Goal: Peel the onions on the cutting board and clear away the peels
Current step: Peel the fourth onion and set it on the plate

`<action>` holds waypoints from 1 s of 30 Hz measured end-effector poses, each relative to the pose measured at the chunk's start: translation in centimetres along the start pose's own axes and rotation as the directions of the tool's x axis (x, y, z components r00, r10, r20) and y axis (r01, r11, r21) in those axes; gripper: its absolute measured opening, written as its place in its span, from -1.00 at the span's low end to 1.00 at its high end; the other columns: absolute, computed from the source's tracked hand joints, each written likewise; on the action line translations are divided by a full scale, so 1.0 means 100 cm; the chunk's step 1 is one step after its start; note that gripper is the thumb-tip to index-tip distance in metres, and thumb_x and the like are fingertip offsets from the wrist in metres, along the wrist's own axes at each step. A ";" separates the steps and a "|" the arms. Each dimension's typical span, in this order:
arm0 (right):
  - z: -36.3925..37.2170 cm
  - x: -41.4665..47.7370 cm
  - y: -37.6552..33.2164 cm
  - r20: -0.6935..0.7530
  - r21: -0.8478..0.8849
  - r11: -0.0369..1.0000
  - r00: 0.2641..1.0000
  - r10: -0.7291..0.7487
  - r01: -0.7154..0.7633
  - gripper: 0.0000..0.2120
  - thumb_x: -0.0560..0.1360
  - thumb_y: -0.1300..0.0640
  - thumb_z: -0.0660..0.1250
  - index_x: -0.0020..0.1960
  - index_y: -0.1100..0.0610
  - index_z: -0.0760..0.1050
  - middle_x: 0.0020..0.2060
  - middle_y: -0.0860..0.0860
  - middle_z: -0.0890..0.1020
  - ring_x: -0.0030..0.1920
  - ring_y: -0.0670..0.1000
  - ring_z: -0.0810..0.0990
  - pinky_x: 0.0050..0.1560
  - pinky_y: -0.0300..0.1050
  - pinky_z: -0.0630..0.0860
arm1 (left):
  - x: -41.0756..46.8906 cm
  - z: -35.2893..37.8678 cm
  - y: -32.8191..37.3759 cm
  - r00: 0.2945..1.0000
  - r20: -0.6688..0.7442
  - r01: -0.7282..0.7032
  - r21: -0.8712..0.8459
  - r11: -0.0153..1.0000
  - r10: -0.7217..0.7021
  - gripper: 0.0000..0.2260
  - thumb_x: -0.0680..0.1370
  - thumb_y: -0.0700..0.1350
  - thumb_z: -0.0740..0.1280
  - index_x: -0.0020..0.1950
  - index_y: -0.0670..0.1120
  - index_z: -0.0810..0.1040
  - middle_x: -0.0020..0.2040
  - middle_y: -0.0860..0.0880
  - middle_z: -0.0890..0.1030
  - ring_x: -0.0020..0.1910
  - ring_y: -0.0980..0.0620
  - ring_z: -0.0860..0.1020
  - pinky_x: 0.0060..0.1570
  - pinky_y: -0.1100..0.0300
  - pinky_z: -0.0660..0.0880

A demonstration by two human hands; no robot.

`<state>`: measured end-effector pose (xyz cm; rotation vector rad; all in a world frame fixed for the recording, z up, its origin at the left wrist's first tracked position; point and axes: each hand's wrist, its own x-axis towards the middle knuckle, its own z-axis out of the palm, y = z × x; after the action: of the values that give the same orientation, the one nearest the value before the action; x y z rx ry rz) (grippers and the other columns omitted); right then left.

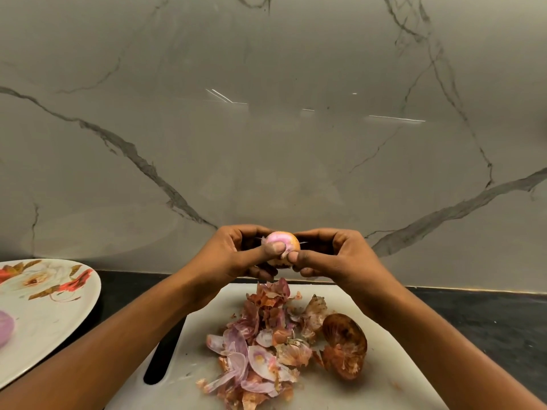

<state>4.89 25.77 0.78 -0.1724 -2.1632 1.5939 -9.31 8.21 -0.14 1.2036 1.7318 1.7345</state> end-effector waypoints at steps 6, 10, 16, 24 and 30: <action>0.003 0.002 0.002 0.033 0.000 0.998 0.997 0.068 -0.068 -0.76 0.55 0.15 0.53 0.21 0.12 0.70 -0.04 0.09 0.79 -0.02 0.08 0.78 0.00 -0.13 0.70 | 0.000 0.003 -0.002 0.998 -0.034 -0.057 -0.042 0.998 0.055 -0.61 0.42 -0.08 0.55 0.24 -0.10 0.71 0.08 -0.18 0.75 0.03 -0.18 0.75 0.02 0.10 0.70; 0.003 0.002 0.003 0.033 0.033 0.997 0.997 0.062 -0.063 -0.75 0.53 0.20 0.53 0.21 0.15 0.70 -0.04 0.10 0.79 -0.01 0.08 0.79 0.07 -0.10 0.71 | 0.000 0.003 -0.003 0.997 -0.027 -0.068 -0.060 0.996 0.066 -0.61 0.41 -0.09 0.55 0.23 -0.11 0.71 0.10 -0.16 0.75 0.07 -0.15 0.74 0.01 0.14 0.69; 0.003 0.002 0.005 0.000 0.038 0.999 0.999 0.037 -0.037 -0.77 0.54 0.29 0.51 0.18 0.16 0.72 -0.05 0.08 0.80 -0.01 0.08 0.80 0.09 -0.08 0.72 | 0.000 0.002 -0.002 0.998 -0.016 -0.062 -0.102 0.993 0.060 -0.62 0.42 -0.15 0.53 0.23 -0.12 0.70 0.09 -0.14 0.76 0.08 -0.14 0.74 0.01 0.16 0.68; 0.000 0.002 -0.001 -0.047 0.045 0.997 0.997 0.069 -0.067 -0.85 0.62 0.29 0.40 0.14 0.19 0.71 -0.09 0.14 0.79 -0.05 0.13 0.81 0.02 -0.06 0.74 | 0.002 0.001 -0.003 0.998 -0.055 -0.042 -0.154 0.987 0.034 -0.60 0.43 -0.18 0.53 0.27 -0.17 0.66 0.11 -0.16 0.76 0.09 -0.17 0.74 0.03 0.13 0.69; -0.001 0.001 -0.005 -0.025 -0.010 0.995 0.995 0.098 -0.098 -0.76 0.56 0.06 0.50 0.04 0.26 0.70 -0.15 0.16 0.79 -0.12 0.16 0.80 -0.07 -0.02 0.75 | 0.004 0.000 -0.005 0.993 -0.110 -0.047 -0.107 0.993 0.035 -0.56 0.39 -0.13 0.56 0.25 -0.17 0.65 0.08 -0.13 0.76 0.05 -0.15 0.75 0.00 0.14 0.69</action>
<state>4.93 25.69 1.27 -0.3039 -2.1757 1.6244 -9.70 8.62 -0.53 1.1245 1.6587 1.9243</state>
